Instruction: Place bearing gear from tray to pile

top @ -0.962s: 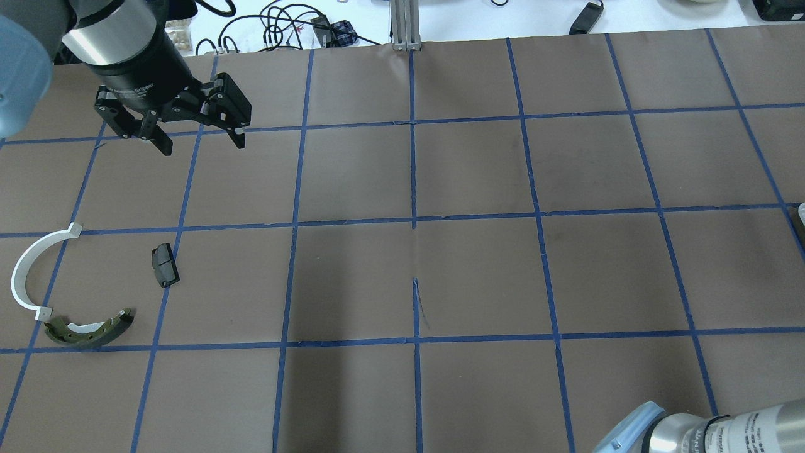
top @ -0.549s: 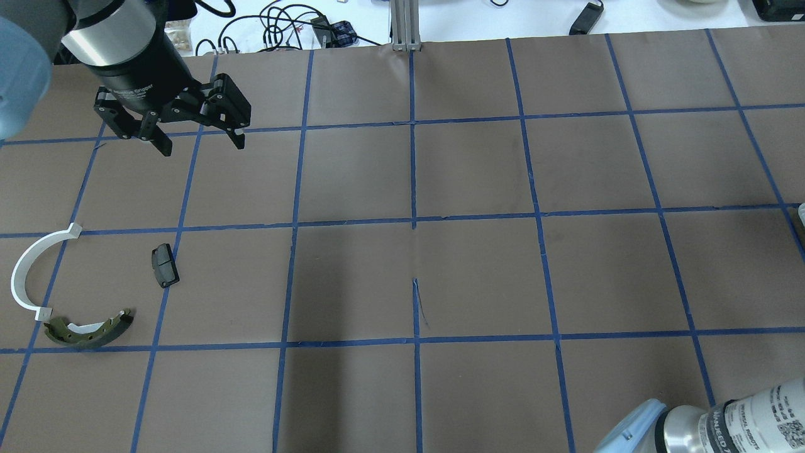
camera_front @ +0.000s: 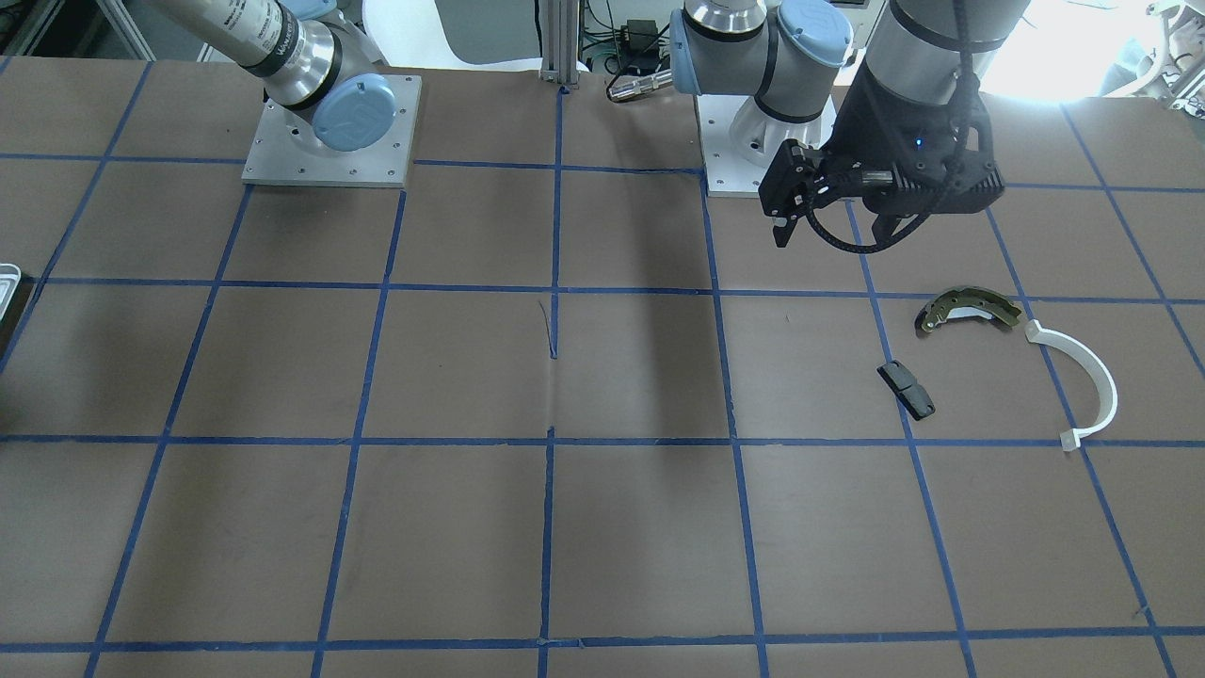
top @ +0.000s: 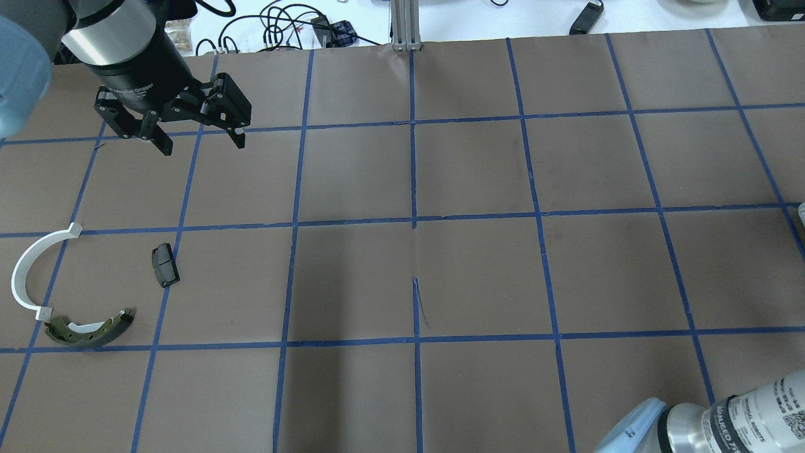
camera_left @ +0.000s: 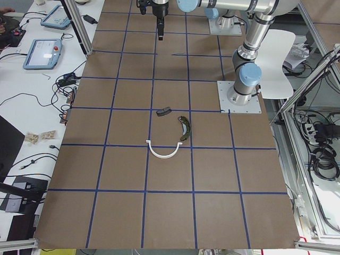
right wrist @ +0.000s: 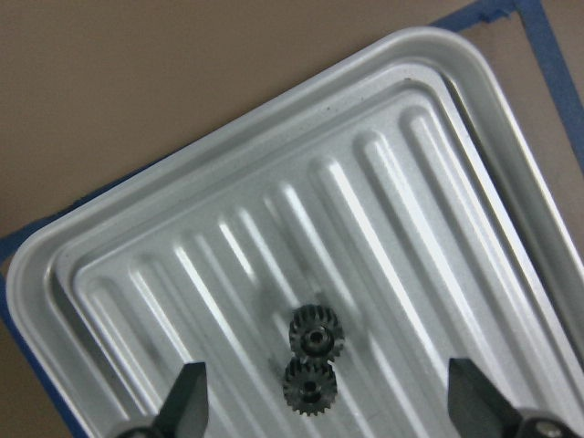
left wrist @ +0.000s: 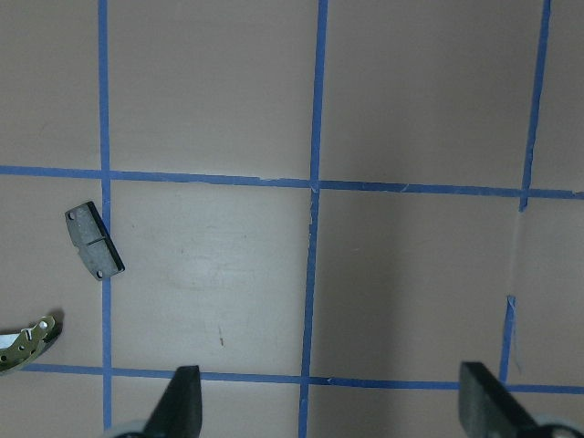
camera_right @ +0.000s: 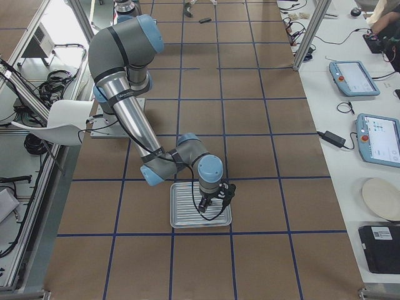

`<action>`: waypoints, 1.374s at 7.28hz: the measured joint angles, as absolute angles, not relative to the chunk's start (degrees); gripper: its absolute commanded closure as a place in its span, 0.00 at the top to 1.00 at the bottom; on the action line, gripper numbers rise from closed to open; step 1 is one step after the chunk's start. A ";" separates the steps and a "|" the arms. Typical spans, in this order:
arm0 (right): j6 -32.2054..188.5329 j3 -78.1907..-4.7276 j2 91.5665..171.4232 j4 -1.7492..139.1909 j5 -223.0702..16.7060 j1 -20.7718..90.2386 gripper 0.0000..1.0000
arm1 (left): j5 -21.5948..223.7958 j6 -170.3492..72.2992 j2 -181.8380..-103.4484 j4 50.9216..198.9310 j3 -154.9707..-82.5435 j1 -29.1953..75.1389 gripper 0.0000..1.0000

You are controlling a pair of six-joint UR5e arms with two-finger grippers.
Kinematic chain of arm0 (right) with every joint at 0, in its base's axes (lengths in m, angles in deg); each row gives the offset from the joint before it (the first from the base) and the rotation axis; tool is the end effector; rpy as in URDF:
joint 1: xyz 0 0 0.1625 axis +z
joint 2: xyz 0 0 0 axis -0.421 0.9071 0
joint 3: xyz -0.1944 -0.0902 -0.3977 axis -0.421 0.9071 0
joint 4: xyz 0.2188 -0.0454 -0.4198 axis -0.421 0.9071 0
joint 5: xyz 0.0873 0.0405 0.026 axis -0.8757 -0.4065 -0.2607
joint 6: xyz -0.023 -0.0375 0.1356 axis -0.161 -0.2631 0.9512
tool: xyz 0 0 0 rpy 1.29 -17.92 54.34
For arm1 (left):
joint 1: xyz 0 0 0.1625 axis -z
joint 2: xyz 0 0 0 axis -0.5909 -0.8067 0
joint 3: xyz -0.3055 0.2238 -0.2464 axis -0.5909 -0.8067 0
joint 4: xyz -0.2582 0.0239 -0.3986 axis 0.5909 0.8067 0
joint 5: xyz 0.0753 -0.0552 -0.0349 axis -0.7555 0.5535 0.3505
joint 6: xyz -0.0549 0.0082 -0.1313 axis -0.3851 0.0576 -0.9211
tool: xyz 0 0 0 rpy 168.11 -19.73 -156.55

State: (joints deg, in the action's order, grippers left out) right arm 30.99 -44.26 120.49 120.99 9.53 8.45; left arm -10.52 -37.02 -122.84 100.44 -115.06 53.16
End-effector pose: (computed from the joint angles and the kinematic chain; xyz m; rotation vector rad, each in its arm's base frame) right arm -0.5143 -0.4989 0.1360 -0.7011 -3.0399 0.0473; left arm -0.1271 -0.5581 0.4972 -0.0916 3.1389 -0.0315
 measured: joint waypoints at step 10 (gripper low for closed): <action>36.44 -45.96 123.14 119.51 10.34 9.09 0.06 | -10.69 -37.02 -122.80 100.48 -115.06 53.21 1.00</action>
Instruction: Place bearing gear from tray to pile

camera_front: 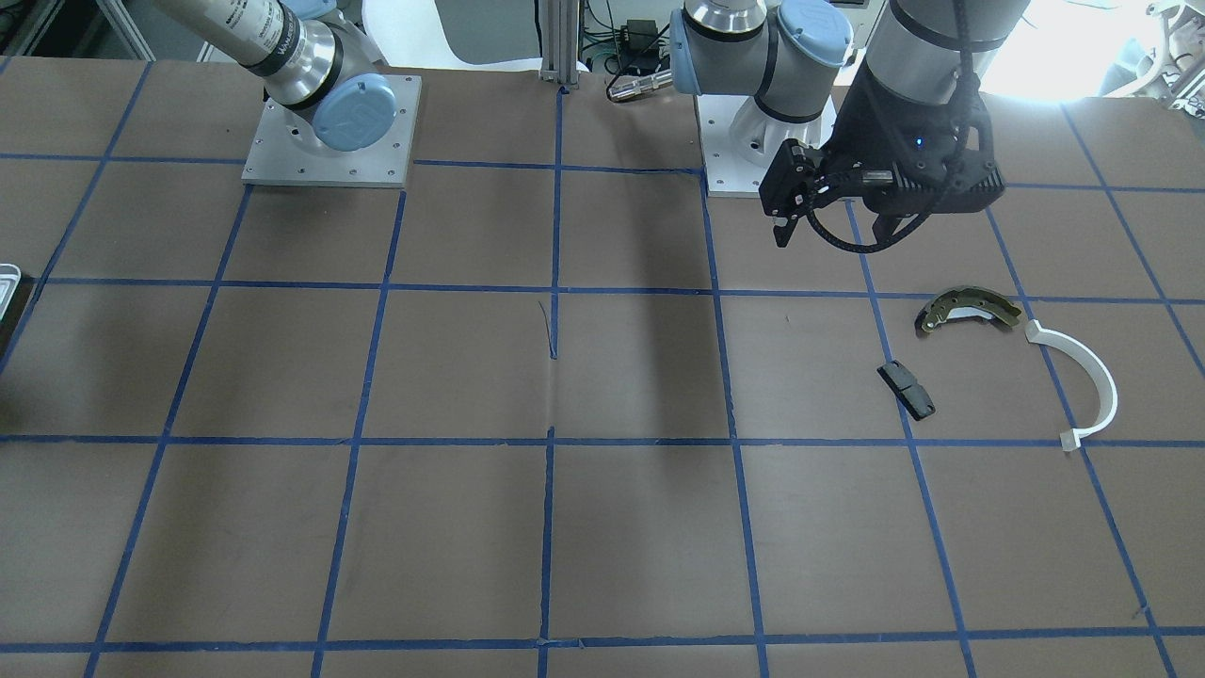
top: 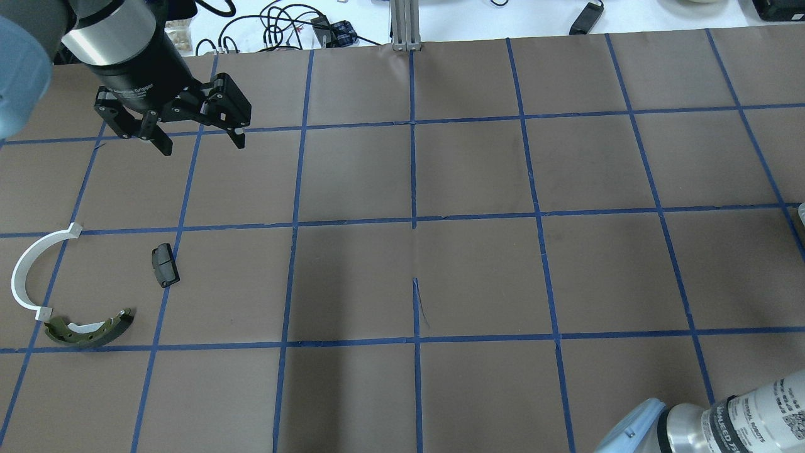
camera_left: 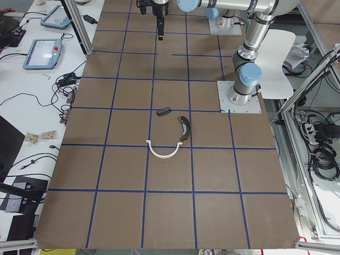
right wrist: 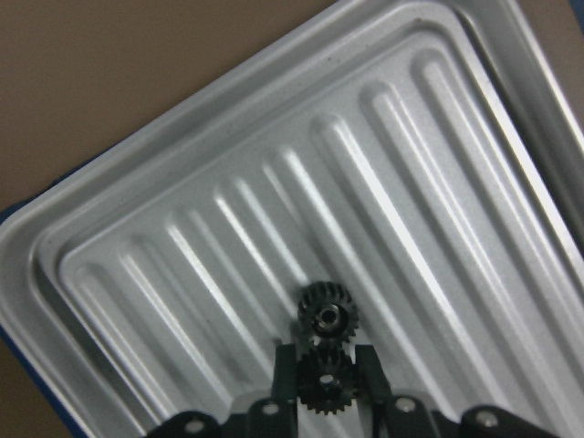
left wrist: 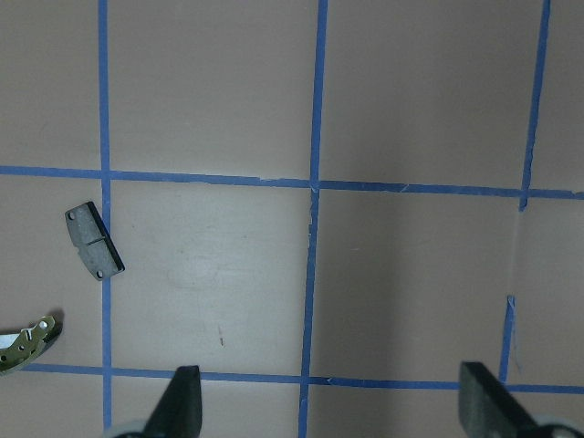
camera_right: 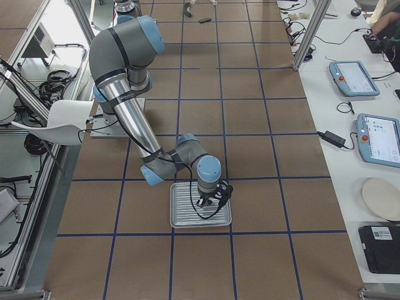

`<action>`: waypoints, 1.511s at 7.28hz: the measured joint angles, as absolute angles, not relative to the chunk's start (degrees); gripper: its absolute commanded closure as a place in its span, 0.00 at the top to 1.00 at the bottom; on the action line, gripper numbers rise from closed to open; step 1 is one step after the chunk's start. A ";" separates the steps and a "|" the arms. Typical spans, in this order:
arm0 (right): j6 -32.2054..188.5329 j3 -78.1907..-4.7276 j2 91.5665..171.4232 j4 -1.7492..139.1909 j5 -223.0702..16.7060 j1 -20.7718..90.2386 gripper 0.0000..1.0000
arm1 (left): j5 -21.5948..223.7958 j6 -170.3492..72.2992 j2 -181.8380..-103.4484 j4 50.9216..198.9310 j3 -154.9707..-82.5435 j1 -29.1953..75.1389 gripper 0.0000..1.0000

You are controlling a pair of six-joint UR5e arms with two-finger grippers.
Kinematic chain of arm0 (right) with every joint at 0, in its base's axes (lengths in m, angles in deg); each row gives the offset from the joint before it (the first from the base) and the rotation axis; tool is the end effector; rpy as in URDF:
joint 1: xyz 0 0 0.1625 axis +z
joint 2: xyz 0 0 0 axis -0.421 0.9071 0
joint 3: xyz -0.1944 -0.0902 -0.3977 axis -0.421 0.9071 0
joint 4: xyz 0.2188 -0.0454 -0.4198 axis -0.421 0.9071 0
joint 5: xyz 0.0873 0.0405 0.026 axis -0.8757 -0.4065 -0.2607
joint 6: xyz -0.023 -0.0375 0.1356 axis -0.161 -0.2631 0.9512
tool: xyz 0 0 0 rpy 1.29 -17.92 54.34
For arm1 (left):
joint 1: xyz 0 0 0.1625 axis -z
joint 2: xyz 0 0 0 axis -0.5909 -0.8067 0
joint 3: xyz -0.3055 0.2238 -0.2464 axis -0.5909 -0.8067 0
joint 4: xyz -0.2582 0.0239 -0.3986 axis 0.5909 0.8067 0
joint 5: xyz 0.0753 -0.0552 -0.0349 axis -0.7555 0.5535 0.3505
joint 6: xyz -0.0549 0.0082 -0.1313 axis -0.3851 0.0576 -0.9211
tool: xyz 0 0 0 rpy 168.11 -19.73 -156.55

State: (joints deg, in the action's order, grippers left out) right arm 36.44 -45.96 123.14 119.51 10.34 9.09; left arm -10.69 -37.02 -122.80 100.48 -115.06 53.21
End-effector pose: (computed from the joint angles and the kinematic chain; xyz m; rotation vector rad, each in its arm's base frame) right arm -0.4974 -0.4946 0.1516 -0.8277 -3.0050 0.0237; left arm -0.1272 -0.5577 0.4975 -0.0902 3.1360 -0.0315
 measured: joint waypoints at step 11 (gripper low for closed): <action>119.08 -51.70 139.64 107.89 8.65 69.02 0.05 | -10.96 -36.93 -122.88 100.41 -115.06 53.25 1.00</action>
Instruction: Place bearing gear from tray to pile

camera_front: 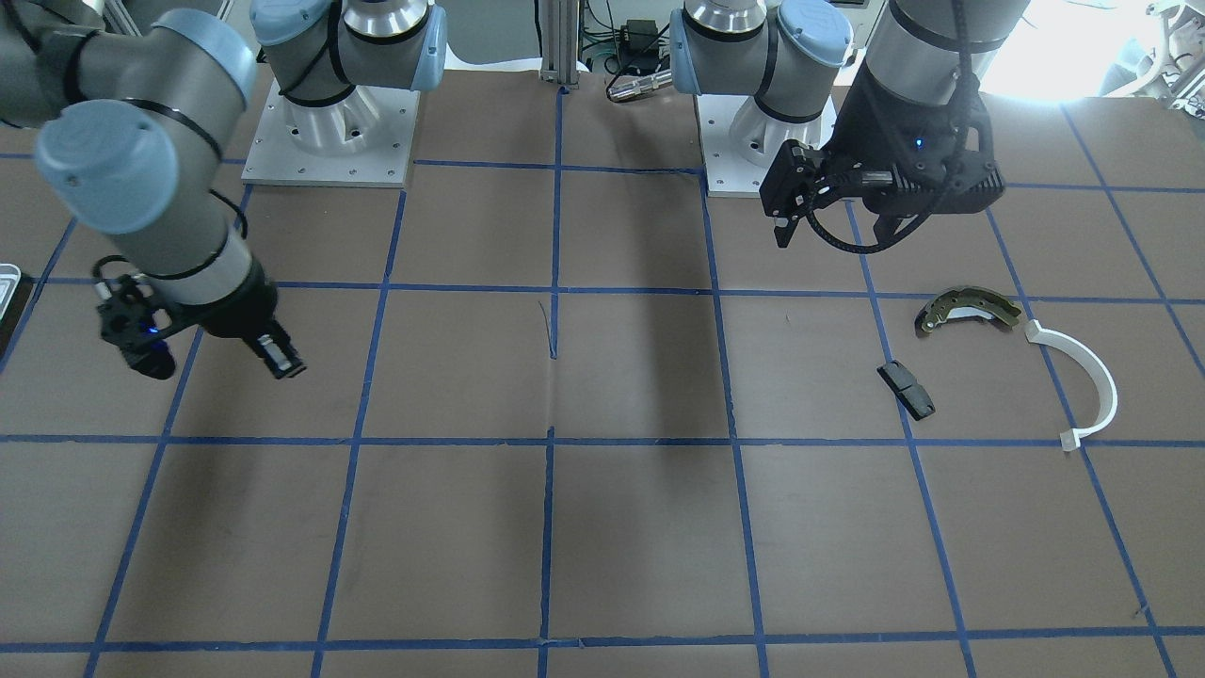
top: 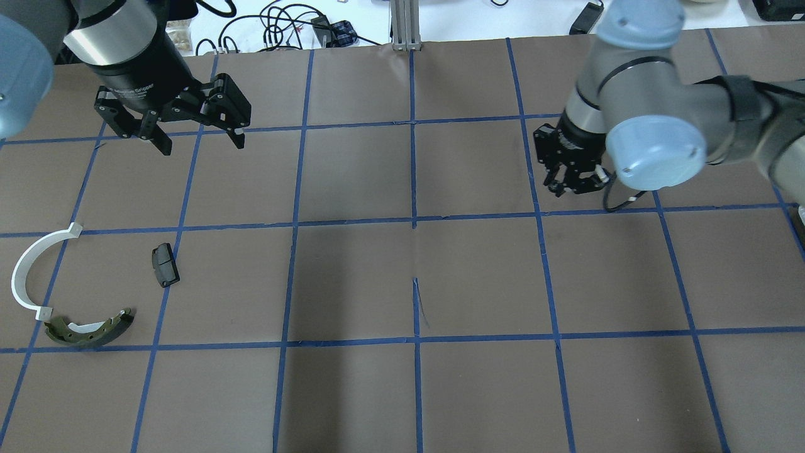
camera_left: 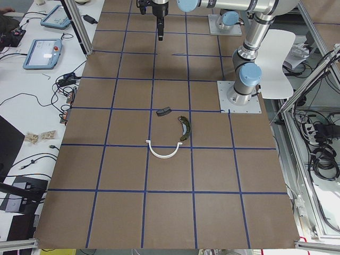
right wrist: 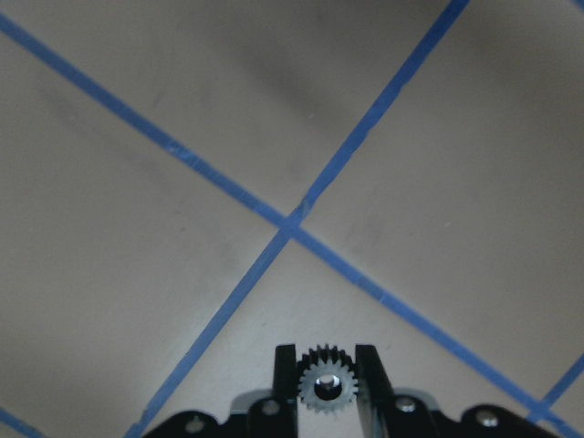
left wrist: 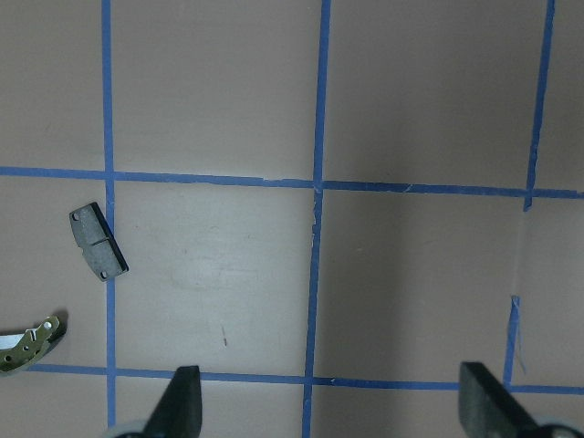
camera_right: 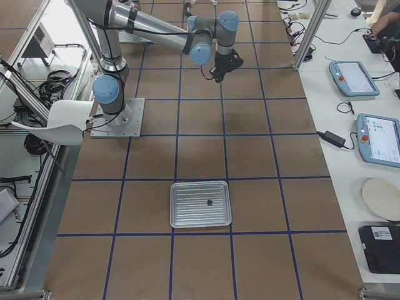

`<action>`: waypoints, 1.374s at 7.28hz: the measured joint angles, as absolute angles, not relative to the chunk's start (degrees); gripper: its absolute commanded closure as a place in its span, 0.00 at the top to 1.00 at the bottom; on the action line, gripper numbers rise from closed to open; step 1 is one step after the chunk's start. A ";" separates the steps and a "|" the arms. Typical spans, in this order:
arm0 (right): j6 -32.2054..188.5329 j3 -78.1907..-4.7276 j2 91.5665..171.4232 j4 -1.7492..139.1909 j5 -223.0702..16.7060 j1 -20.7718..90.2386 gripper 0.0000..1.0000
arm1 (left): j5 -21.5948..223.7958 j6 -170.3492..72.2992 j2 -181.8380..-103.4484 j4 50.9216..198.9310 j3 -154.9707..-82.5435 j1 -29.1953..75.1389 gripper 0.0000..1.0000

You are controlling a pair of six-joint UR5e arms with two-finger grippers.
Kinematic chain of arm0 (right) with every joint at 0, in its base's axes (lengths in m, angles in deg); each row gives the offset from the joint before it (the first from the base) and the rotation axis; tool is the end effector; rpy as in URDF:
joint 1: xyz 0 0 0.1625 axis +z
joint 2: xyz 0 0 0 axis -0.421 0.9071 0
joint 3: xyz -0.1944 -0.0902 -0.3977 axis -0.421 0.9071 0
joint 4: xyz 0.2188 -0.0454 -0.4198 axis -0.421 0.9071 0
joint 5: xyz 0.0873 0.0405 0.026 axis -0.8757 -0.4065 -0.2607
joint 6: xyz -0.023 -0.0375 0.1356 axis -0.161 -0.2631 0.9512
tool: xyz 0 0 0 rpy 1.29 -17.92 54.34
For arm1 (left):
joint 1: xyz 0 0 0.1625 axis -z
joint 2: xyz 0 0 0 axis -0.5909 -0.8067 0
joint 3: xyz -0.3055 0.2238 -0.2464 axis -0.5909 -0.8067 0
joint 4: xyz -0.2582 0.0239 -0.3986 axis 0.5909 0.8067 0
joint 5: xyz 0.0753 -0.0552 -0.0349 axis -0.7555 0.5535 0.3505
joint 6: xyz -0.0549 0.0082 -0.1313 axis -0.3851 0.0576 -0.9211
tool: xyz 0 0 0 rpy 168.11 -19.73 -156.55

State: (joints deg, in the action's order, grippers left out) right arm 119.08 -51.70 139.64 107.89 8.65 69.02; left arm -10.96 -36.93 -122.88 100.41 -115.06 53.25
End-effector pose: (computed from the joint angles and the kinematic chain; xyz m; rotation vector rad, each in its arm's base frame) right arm 0.1775 -0.5980 0.2687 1.4030 2.7838 -0.0003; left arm -0.1269 -0.5582 0.4969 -0.0865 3.1314 -0.0313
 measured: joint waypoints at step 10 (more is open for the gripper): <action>119.46 -51.29 127.61 125.43 8.82 78.65 1.00 | -10.90 -37.06 -122.61 100.44 -115.49 53.25 1.00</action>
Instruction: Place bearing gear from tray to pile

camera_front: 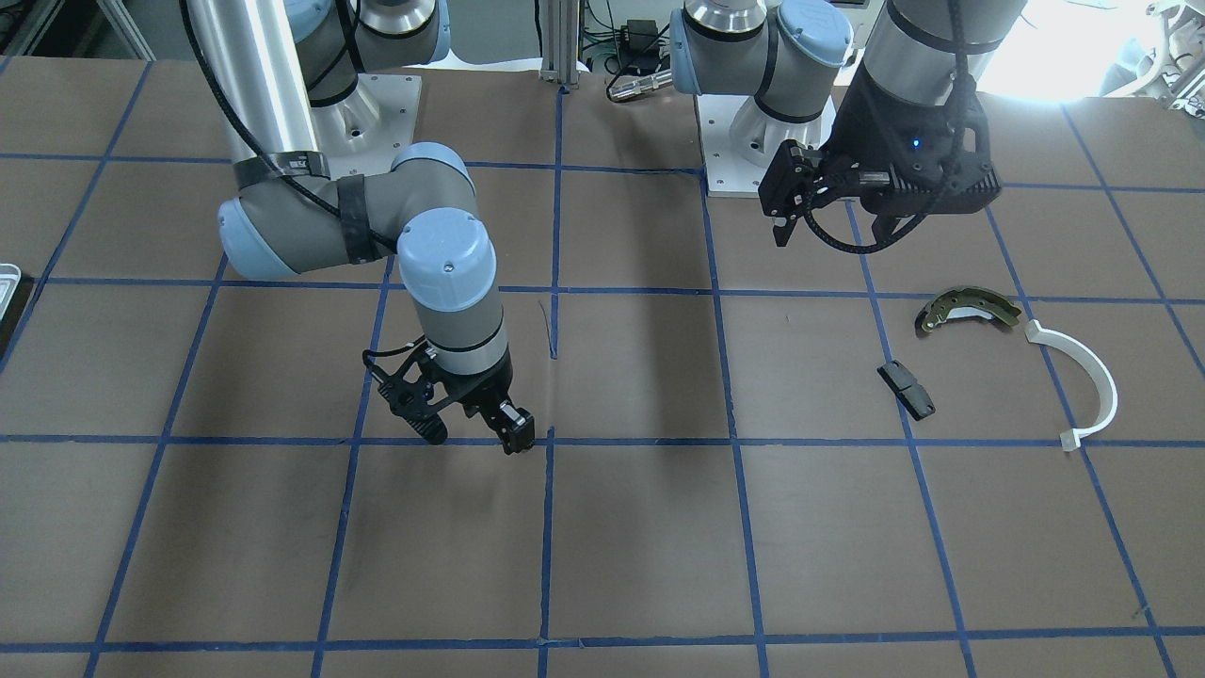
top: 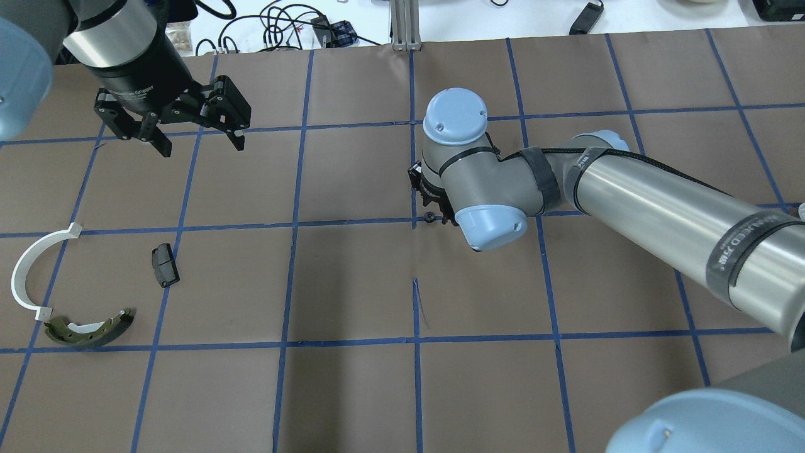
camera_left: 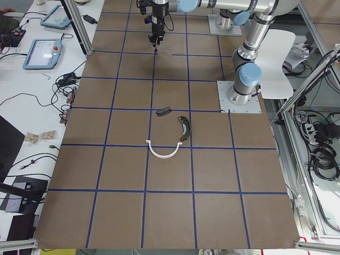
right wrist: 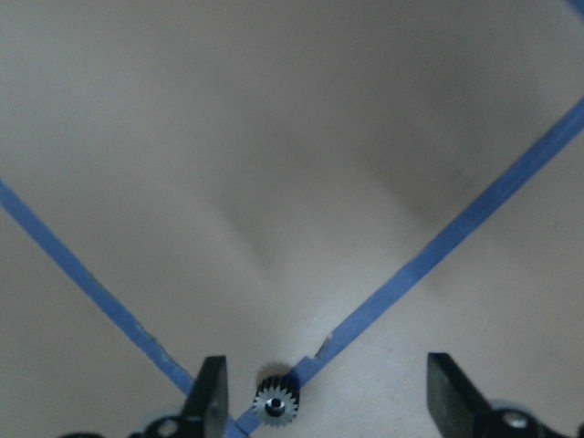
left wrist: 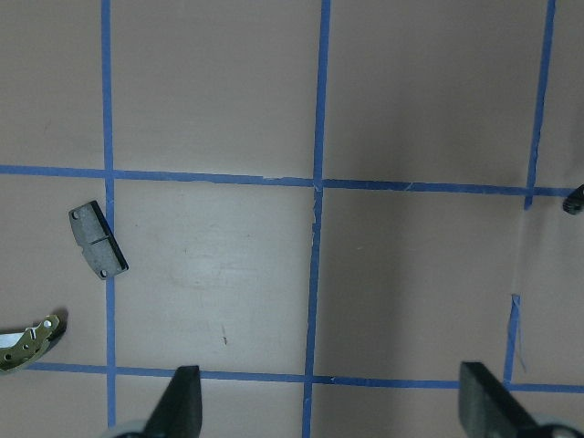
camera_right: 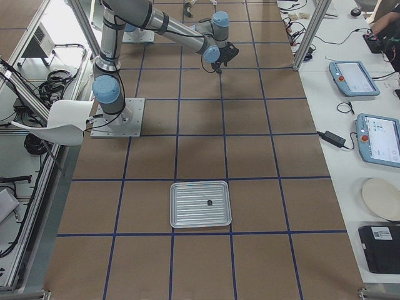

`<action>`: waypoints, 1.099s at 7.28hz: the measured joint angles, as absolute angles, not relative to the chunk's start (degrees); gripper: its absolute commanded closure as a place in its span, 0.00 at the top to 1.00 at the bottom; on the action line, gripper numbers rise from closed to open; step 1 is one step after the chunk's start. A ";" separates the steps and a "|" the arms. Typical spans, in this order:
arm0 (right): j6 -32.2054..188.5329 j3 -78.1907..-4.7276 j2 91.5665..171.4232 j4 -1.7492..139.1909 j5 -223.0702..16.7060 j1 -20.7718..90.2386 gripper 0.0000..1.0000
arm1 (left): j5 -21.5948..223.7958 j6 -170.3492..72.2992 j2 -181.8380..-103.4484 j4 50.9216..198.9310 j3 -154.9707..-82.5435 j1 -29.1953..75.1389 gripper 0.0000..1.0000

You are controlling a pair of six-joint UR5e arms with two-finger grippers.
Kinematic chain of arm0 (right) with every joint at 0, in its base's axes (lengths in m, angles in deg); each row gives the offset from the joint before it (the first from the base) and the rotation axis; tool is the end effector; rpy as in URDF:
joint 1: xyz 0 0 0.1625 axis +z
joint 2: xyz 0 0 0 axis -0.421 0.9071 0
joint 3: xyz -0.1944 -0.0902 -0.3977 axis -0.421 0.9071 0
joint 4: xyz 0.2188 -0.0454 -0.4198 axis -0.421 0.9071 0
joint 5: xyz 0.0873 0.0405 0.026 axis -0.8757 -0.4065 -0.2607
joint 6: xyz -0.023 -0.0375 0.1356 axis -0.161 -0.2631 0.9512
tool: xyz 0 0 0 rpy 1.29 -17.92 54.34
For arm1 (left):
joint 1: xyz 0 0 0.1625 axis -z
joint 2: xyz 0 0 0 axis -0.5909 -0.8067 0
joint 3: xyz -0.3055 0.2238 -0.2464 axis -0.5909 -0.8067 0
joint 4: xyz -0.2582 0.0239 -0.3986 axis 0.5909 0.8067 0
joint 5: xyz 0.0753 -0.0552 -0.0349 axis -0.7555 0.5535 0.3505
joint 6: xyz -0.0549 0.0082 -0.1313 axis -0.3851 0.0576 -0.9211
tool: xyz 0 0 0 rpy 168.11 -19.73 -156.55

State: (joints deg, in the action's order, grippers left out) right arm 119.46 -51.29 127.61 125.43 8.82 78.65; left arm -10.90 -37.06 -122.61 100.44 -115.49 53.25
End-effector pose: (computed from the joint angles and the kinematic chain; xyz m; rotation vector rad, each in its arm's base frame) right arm 0.2878 -0.6149 0.1714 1.1499 2.8324 -0.1281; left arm -0.1271 -0.5557 0.4953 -0.0901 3.1323 -0.0261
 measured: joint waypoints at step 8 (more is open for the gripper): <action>40.27 -48.72 133.05 113.22 13.35 27.39 0.97 | -9.01 -55.91 -135.84 86.33 -115.47 66.72 1.00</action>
